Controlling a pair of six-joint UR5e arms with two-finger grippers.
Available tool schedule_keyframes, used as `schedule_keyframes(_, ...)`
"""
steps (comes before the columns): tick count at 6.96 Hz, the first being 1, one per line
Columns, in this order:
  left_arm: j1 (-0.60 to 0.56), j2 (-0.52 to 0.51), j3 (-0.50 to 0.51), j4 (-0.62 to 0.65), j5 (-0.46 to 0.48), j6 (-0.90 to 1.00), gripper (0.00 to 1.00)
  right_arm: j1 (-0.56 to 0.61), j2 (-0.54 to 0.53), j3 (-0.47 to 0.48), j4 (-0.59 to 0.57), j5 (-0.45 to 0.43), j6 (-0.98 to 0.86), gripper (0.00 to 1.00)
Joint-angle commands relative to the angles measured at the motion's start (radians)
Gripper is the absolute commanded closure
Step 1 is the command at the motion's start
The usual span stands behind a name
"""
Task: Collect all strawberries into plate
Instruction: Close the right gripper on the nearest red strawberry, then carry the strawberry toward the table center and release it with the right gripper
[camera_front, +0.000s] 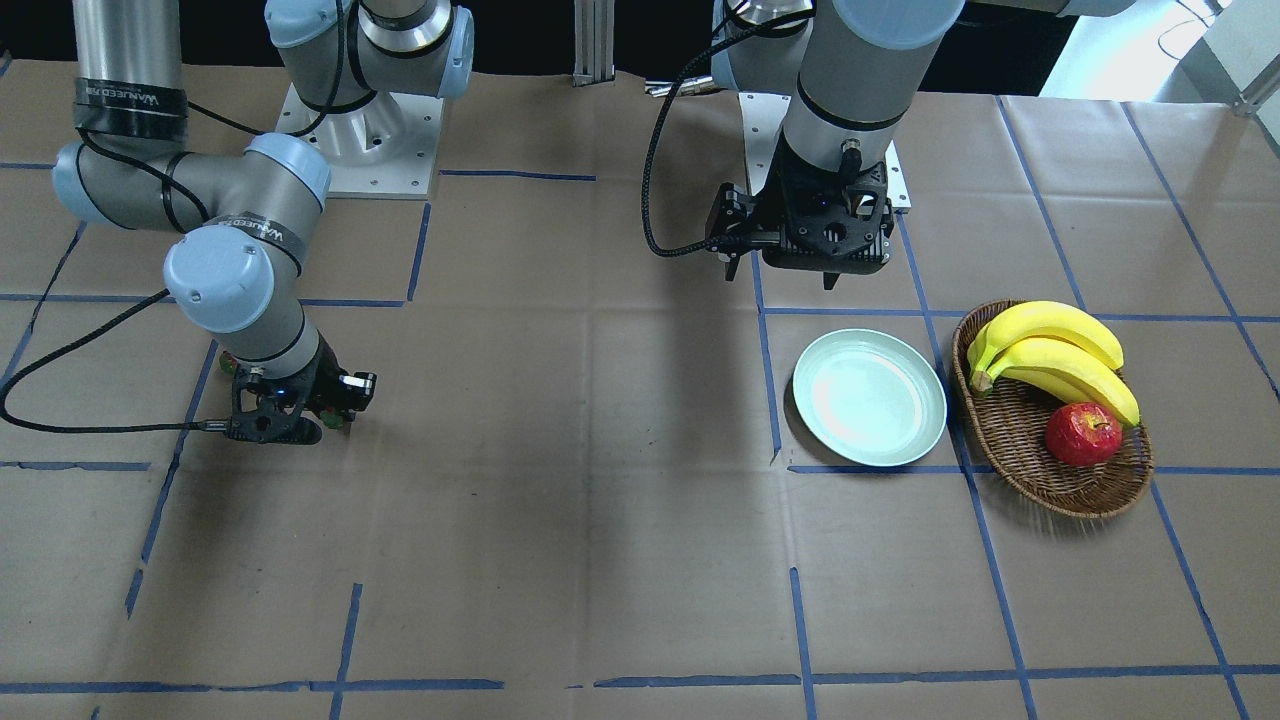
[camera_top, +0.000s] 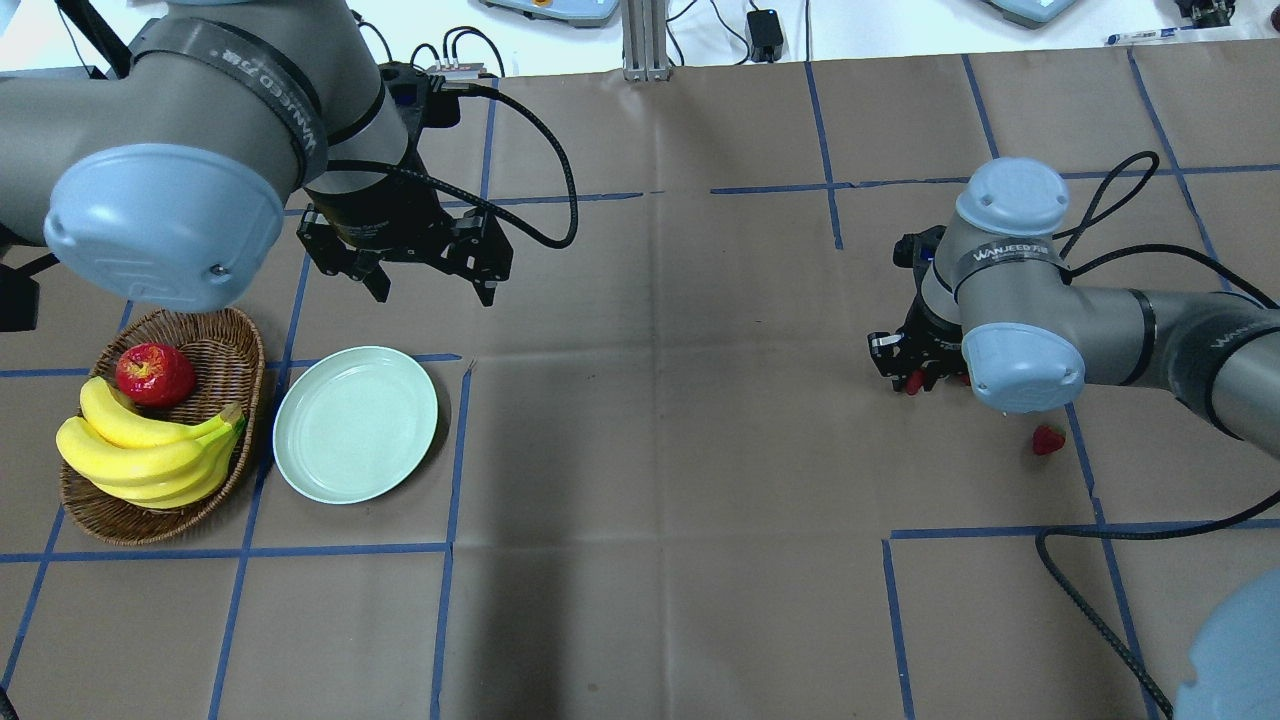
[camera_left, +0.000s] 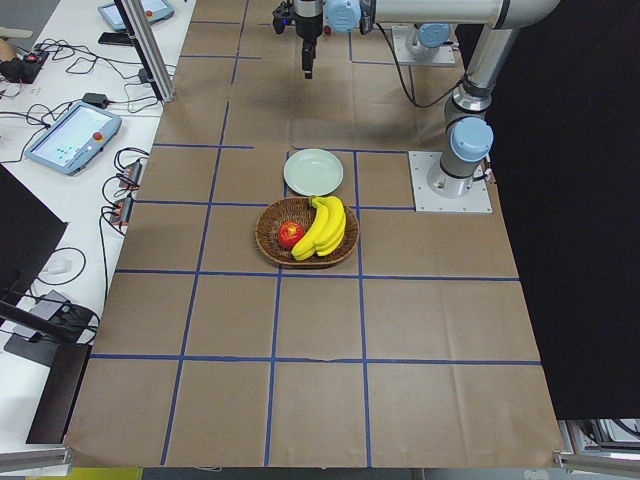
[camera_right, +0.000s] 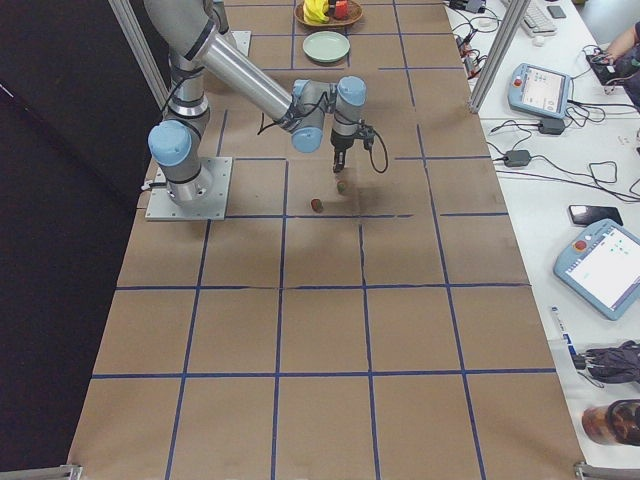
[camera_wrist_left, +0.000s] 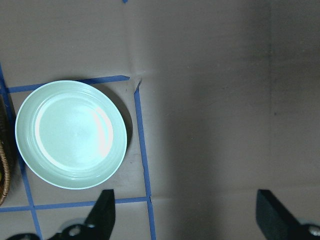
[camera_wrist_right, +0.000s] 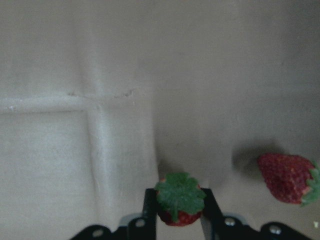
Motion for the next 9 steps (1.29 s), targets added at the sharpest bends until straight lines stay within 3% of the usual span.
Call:
schedule_keyframes(1,0.000,0.001,0.000,-0.002,-0.002,0.000,0.00,0.003,-0.047,-0.114,0.169,-0.004,0.000,0.96)
schedule_keyframes(2,0.000,0.004,-0.001,-0.002,-0.002,-0.001,0.00,0.011,-0.069,-0.160,0.278,0.009,0.032,0.95)
schedule_keyframes(5,0.000,0.005,-0.001,-0.002,-0.002,-0.001,0.00,0.254,-0.037,-0.205,0.277,0.068,0.343,0.95)
schedule_keyframes(6,0.000,0.010,-0.001,-0.002,-0.003,-0.001,0.00,0.340,0.006,-0.243,0.273,0.136,0.423,0.95)
schedule_keyframes(8,0.000,0.010,-0.001,-0.003,-0.002,-0.001,0.00,0.495,0.141,-0.349,0.227,0.144,0.575,0.95)
schedule_keyframes(9,0.000,0.005,-0.001,-0.003,-0.002,-0.001,0.00,0.503,0.205,-0.354,0.167,0.146,0.580,0.95)
